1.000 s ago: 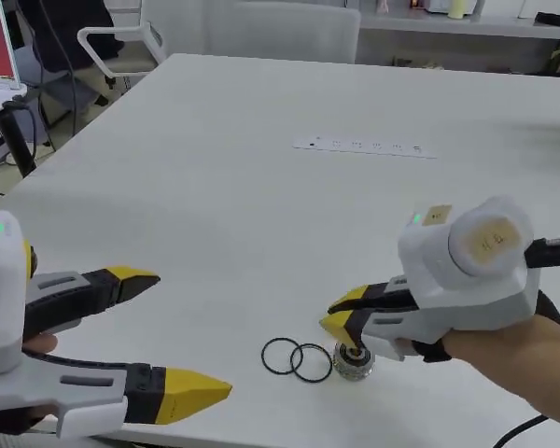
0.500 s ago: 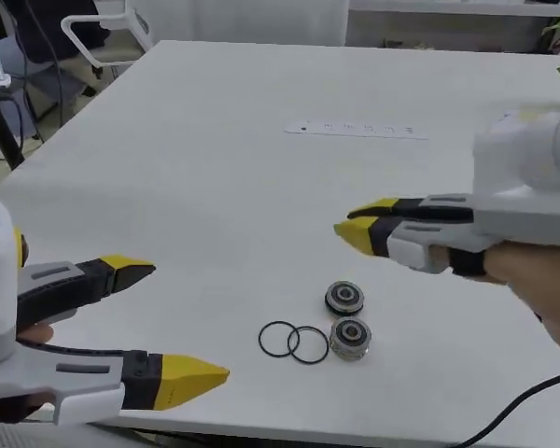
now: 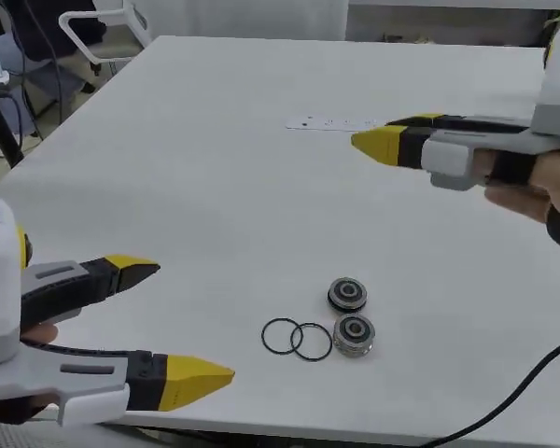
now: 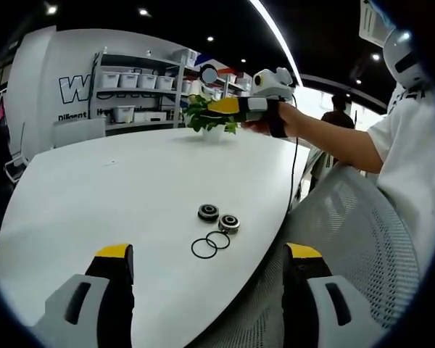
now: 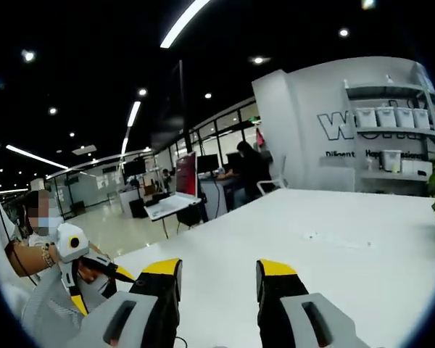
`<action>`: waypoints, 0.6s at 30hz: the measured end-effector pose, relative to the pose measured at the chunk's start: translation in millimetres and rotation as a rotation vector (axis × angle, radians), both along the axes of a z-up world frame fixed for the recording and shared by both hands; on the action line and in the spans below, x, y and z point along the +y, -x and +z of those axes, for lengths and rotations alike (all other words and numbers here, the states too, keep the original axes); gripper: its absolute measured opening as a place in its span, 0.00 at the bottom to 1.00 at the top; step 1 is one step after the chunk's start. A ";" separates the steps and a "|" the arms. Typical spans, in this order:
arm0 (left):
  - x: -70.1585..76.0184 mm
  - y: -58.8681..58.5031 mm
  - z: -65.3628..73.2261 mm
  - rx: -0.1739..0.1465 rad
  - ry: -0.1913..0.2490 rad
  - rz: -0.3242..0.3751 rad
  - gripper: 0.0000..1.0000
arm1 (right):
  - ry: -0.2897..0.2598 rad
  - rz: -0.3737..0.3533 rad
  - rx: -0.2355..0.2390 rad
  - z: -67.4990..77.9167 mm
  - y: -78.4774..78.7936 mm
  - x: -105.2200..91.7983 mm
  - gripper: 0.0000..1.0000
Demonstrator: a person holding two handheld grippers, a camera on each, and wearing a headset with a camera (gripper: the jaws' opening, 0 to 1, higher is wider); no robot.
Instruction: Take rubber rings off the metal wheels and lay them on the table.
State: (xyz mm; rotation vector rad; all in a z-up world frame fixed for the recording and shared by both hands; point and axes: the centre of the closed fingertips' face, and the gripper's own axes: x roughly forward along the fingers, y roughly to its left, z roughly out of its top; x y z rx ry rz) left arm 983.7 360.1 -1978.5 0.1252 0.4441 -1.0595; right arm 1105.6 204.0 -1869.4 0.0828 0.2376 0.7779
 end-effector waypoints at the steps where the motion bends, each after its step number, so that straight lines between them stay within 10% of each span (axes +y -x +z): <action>1: 0.0 0.1 -0.1 0.003 0.001 0.001 0.82 | 0.003 0.003 -0.003 0.3 -2.1 0.1 0.40; 12: -2.6 0.3 4.8 0.004 0.019 -0.010 0.82 | 0.041 0.077 0.098 -56.0 5.1 -1.7 0.30; 18: -6.5 -11.8 22.0 -0.066 0.010 -0.025 0.82 | 0.218 0.155 0.140 -100.2 20.8 0.8 0.27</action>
